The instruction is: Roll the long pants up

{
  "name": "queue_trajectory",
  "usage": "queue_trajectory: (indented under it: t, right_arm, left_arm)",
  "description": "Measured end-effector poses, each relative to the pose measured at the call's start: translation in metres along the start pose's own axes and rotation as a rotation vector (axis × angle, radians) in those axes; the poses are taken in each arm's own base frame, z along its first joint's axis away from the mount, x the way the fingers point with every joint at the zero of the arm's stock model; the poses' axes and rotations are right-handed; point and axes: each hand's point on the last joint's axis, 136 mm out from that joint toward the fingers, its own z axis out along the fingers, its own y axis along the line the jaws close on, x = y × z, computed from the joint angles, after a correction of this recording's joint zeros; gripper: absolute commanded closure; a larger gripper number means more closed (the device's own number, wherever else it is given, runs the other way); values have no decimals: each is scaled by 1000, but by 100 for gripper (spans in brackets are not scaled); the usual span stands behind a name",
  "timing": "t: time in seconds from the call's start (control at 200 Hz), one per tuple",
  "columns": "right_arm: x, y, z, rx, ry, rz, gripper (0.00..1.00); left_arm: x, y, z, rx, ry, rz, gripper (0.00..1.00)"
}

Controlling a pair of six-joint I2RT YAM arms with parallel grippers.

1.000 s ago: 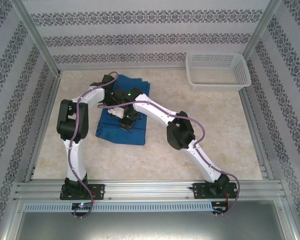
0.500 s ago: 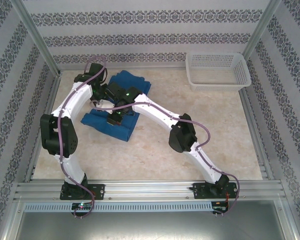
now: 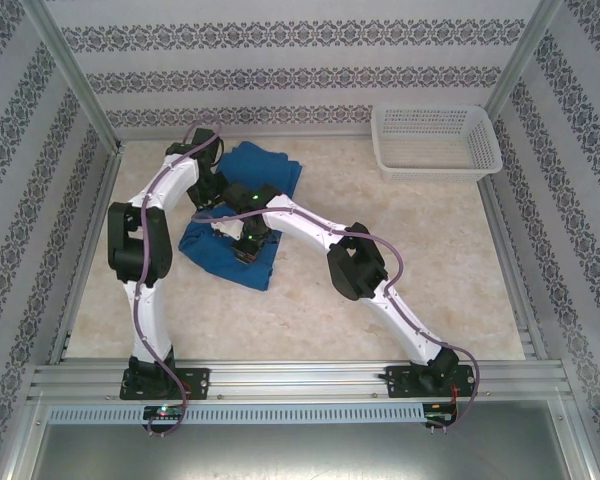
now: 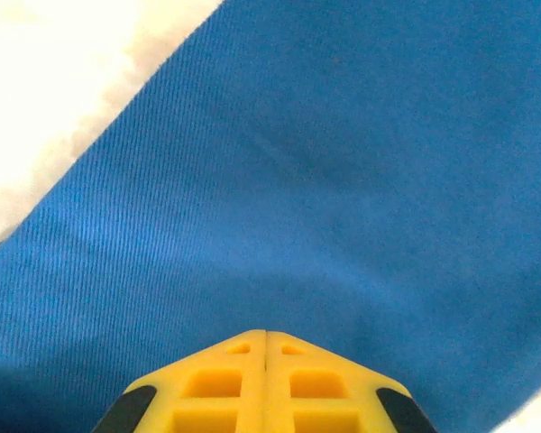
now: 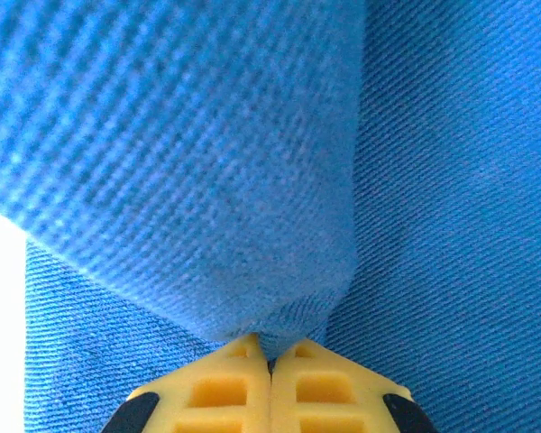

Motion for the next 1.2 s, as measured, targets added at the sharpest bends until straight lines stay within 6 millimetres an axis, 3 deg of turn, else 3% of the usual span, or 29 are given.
queue_trajectory:
  t: [0.065, 0.145, 0.275, 0.395, 0.45, 0.51, 0.6, 0.679, 0.804, 0.879, 0.974, 1.199]
  right_arm:
    - [0, 0, 0, 0, 0, 3, 100]
    - [0, 0, 0, 0, 0, 7, 100]
    - [0, 0, 0, 0, 0, 11, 100]
    - [0, 0, 0, 0, 0, 14, 100]
    - [0, 0, -1, 0, -1, 14, 100]
    - [-1, 1, -3, 2, 0, 14, 100]
    - [-3, 1, -7, 4, -1, 13, 100]
    - [-4, 2, -10, 4, -2, 13, 100]
    - [-4, 1, -11, 4, 0, 14, 100]
    - [-3, 1, -12, 3, 3, 16, 100]
    - [-3, -1, -12, 4, 2, 21, 100]
    - [-2, -3, -13, 4, 4, 27, 100]
  left_arm:
    - [-11, 4, 1, -8, -11, -18, 100]
    - [-34, 11, -15, -1, -52, -55, 100]
    - [-81, 39, -61, 19, -172, -149, 100]
    - [-92, 81, -108, 26, -249, -240, 100]
    - [-83, 94, -129, 43, -274, -265, 100]
    - [-64, 96, -148, 95, -282, -270, 100]
    - [-27, 90, -157, 185, -249, -265, 100]
    - [11, 86, -143, 257, -179, -276, 100]
    - [75, 91, -97, 274, -23, -318, 100]
    - [101, 94, -78, 258, 45, -334, 100]
    - [109, 94, -73, 268, 66, -353, 100]
    - [89, 80, -79, 345, -8, -371, 100]
